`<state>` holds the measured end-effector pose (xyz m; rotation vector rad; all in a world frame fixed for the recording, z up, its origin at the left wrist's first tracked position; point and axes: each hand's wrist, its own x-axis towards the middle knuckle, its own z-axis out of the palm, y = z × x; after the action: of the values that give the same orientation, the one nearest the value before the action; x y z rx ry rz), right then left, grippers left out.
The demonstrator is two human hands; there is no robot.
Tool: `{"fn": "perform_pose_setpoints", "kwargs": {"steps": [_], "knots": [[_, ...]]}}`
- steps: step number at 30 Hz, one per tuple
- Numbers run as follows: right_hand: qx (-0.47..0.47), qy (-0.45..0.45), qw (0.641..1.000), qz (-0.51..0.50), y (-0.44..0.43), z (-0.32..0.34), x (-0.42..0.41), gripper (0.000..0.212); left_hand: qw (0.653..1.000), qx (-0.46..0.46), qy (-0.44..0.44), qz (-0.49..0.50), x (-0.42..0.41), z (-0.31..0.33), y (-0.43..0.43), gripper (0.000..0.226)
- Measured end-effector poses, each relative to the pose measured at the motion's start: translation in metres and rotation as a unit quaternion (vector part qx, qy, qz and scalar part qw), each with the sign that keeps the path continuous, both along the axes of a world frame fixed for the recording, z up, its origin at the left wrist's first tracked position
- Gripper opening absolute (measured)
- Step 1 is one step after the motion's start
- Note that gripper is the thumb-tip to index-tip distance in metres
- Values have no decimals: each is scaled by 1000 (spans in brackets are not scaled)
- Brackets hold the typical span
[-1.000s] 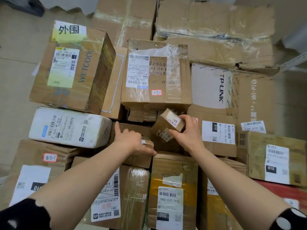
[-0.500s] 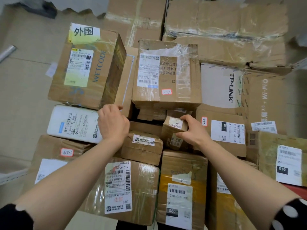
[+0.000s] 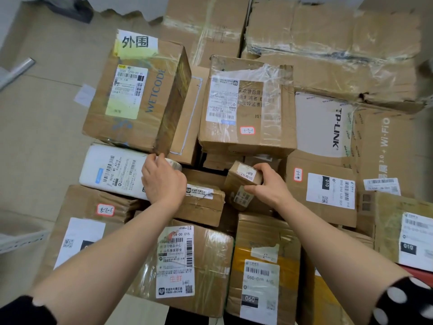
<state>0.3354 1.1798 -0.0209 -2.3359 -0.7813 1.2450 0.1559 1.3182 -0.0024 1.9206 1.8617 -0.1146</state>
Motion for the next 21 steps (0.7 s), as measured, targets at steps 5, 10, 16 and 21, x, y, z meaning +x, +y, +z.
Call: {"fn": "perform_pose_setpoints", "kwargs": {"steps": [5, 10, 16, 21], "knots": [[-6, 5, 1000, 3, 3, -2, -4, 64, 1000, 3, 4, -19, -3, -2, -3, 55], [-22, -22, 999, -15, -3, 1, 12, 62, 999, 7, 32, -43, 0, 1, -4, 55], [-25, 2, 1000, -14, -5, -6, 23, 54, 976, 15, 18, -215, 6, -6, -23, 50], [-33, -30, 999, 3, 2, -19, 17, 42, 943, -34, 9, -332, 13, -15, -36, 45]]}}
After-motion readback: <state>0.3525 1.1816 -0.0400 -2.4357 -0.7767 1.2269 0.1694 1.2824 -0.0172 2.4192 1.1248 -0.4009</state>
